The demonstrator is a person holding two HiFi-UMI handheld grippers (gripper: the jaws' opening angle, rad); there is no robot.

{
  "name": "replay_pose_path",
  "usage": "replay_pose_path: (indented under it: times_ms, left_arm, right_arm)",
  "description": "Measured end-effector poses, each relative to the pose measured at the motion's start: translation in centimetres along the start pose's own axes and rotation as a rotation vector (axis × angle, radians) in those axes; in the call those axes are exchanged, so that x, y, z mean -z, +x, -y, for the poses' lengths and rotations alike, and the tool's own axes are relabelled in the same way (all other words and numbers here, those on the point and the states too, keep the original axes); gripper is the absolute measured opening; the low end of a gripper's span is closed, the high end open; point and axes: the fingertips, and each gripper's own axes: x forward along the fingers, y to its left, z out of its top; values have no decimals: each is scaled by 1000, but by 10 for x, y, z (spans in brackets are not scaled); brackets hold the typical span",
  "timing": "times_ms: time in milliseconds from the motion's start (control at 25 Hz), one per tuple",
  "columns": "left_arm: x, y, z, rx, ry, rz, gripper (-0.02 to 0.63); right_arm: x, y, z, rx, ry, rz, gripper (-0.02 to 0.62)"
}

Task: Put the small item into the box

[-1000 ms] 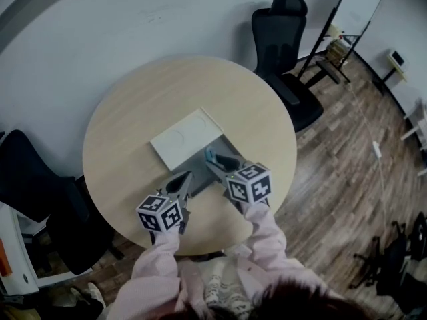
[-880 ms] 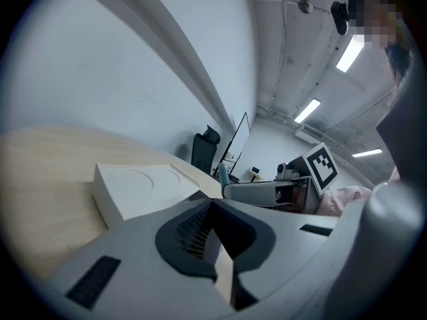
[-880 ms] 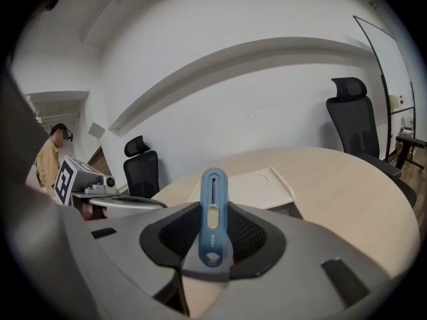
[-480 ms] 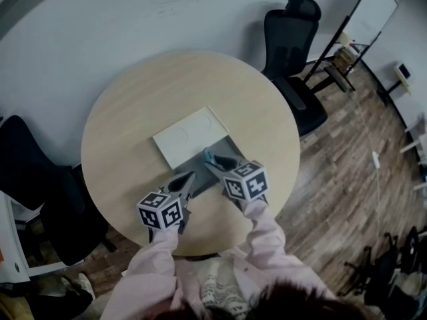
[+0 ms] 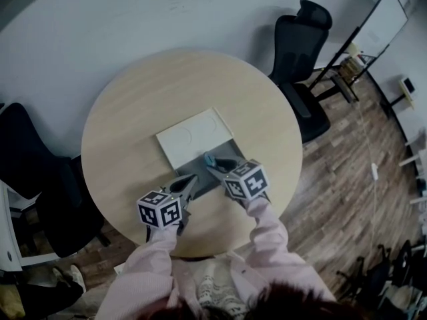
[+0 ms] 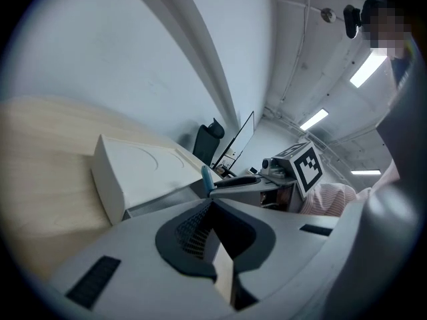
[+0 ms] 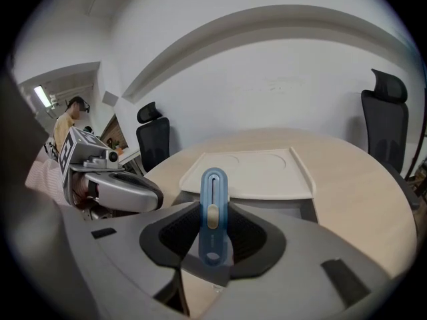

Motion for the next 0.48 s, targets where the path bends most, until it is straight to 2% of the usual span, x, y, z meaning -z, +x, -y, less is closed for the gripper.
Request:
replay_pose_path:
  times_ms: [480]
  left_arm:
    - [12, 3, -7, 4, -53, -28, 11]
  right_arm:
    - [17, 21, 0, -83, -68, -152, 130]
